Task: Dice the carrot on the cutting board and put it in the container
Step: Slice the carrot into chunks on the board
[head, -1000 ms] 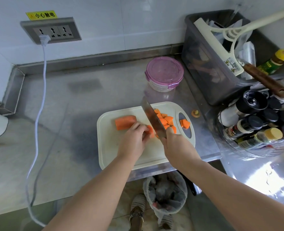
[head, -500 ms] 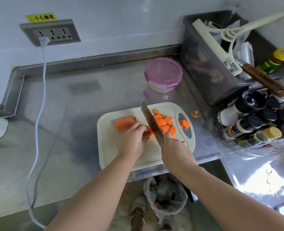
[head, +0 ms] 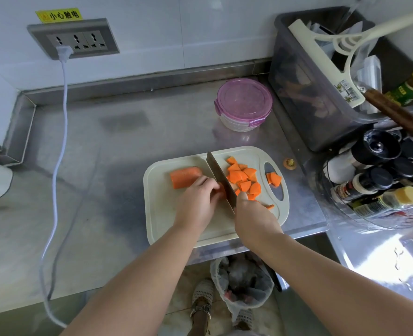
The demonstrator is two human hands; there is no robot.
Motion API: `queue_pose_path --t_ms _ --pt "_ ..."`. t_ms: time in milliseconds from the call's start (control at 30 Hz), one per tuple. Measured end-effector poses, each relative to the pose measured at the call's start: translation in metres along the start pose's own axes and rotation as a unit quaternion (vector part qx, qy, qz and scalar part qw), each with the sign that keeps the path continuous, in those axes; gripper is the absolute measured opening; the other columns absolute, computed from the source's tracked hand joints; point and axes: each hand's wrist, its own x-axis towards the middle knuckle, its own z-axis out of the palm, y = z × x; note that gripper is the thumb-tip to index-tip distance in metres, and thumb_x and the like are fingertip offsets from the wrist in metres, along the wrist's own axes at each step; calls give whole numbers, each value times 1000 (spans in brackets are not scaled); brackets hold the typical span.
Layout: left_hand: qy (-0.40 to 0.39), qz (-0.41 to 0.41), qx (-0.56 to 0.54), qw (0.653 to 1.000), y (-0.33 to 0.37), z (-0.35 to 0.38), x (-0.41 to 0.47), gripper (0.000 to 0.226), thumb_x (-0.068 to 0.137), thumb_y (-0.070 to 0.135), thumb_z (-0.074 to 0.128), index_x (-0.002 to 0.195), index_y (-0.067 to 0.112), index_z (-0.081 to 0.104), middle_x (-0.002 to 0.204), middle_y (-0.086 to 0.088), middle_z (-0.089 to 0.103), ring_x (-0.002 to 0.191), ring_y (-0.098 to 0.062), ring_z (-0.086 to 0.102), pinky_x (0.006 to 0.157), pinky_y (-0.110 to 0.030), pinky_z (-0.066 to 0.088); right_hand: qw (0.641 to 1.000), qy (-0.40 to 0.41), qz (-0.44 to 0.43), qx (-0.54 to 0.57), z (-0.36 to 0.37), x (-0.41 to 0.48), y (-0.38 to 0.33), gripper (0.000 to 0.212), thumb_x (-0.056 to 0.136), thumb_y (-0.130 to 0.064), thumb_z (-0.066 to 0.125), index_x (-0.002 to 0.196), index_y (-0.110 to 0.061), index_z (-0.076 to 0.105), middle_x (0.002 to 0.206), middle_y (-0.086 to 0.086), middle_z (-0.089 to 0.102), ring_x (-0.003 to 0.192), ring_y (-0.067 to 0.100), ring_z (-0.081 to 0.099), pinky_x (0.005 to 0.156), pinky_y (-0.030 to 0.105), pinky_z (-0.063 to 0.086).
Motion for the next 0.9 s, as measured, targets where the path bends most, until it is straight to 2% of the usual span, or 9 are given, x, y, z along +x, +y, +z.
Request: queue_pose_path --t_ms 100,200,300,433,533,633,700,800,900 --pt "1 -3 -3 1000 0 -2 0 9 80 12 72 85 9 65 89 -4 64 80 -26 61 62 -37 48 998 -6 20 53 -4 -1 1 27 102 -15 35 125 -6 43 108 14 59 93 30 61 69 34 41" --pt "7 -7 -7 1000 1 -3 -1 9 79 14 73 82 11 65 86 -2 63 75 -23 60 60 -33 45 997 -1 32 64 -2 1 7 33 105 -24 33 131 -5 37 114 15 63 101 30 63 66 32 42" --pt "17 -10 -4 1000 3 -2 -3 9 80 16 73 83 11 66 88 -1 64 73 -21 60 61 -30 41 995 38 46 80 -2 2 13 38 105 -28 29 135 -4 32 105 14 65 93 30 64 63 31 42" --pt "13 -30 -13 999 4 -2 -4 7 82 16 71 88 14 68 93 3 65 77 -19 61 65 -31 45 995 67 28 65 -7 -8 17 26 103 -18 35 126 -7 36 90 11 65 73 27 64 56 35 49" --pt "10 -23 -24 999 5 -1 -4 5 81 9 70 83 14 68 91 2 64 77 -19 62 66 -27 44 998 68 -1 -6 -5 -13 15 31 99 -8 40 129 -6 38 92 8 57 59 18 52 44 26 36" --pt "9 -10 -24 1000 4 -1 -5 4 81 6 69 81 11 67 90 -1 64 78 -23 63 68 -36 48 998 66 -16 5 -2 -17 12 31 99 -12 42 129 -7 37 99 10 63 78 23 65 56 27 44" --pt "5 -7 -21 1000 3 0 -6 1 83 8 67 83 9 67 92 -1 63 81 -24 62 68 -40 50 997 61 -18 48 -5 -22 9 25 101 -16 36 123 -8 43 103 11 62 89 28 64 65 33 44" --pt "2 -5 -15 1000 2 0 -6 1 84 9 66 85 9 67 94 -1 61 83 -23 62 69 -39 50 995 52 -10 84 -7 -25 9 26 101 -17 31 120 -7 45 102 12 60 91 31 61 67 35 42" --pt "-1 -6 -16 1000 3 -1 -5 3 84 9 66 87 9 68 94 -2 61 86 -23 62 72 -38 50 998 54 -17 20 -7 -25 8 41 100 -16 45 137 -5 33 85 5 51 60 15 52 52 24 41"
